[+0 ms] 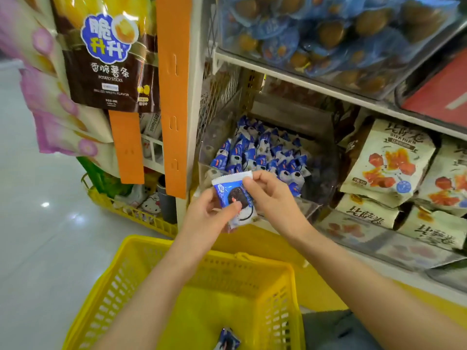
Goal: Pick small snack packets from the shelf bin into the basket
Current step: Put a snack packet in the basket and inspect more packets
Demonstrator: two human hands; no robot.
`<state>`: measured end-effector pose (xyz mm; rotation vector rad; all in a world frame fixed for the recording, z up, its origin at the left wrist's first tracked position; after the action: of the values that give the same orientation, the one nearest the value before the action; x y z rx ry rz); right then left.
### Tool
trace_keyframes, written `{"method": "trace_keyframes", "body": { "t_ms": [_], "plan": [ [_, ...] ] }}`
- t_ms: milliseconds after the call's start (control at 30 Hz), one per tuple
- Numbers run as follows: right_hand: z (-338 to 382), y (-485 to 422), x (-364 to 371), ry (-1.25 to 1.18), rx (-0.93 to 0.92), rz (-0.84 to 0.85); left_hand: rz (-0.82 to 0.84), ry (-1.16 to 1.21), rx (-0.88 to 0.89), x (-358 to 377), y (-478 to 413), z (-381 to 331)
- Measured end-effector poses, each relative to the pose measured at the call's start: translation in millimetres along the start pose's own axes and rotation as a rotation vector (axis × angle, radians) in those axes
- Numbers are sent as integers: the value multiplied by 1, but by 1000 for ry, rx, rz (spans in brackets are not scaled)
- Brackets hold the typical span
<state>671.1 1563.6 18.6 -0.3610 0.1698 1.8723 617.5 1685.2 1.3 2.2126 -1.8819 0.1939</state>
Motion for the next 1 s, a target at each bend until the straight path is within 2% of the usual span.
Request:
{"method": "trace_keyframes", "body": {
  "t_ms": [133, 333, 433, 533, 633, 700, 800, 933, 1000],
  "plan": [
    [-14, 15, 14, 0, 52, 30, -11, -142, -28, -12, 16, 17],
    [-29, 25, 26, -25, 110, 113, -143, -75, 44, -17, 18, 30],
    [-30, 28, 26, 178, -24, 88, -178, -136, 70, -19, 17, 32],
    [-25, 32, 23, 474, -256, 18, -176, -155, 48, -18, 16, 33],
    [-21, 35, 19, 774, -494, -13, -156, -92, -31, -15, 14, 35],
    [-21, 36, 15, 865, -579, -31, -148, -30, -86, -13, 13, 35],
    [-22, 37, 13, 711, -461, -54, -128, 16, -112, -11, 14, 36],
    [-29, 30, 7, 363, -124, -156, -77, 21, -158, -8, 17, 39],
    [-31, 26, 3, 165, 43, -156, -120, 28, -142, -6, 18, 40]
  ]
}}
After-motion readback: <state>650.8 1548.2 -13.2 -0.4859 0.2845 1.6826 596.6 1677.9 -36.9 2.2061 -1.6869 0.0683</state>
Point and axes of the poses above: each hand's wrist, its own y-axis away from the middle knuckle, its own x-axis out of the palm, z = x × y, the point moved 1 cm from there along -y, towards the middle knuckle, and after that the axes turned 7 degrees about y, right-handed, at the moved point
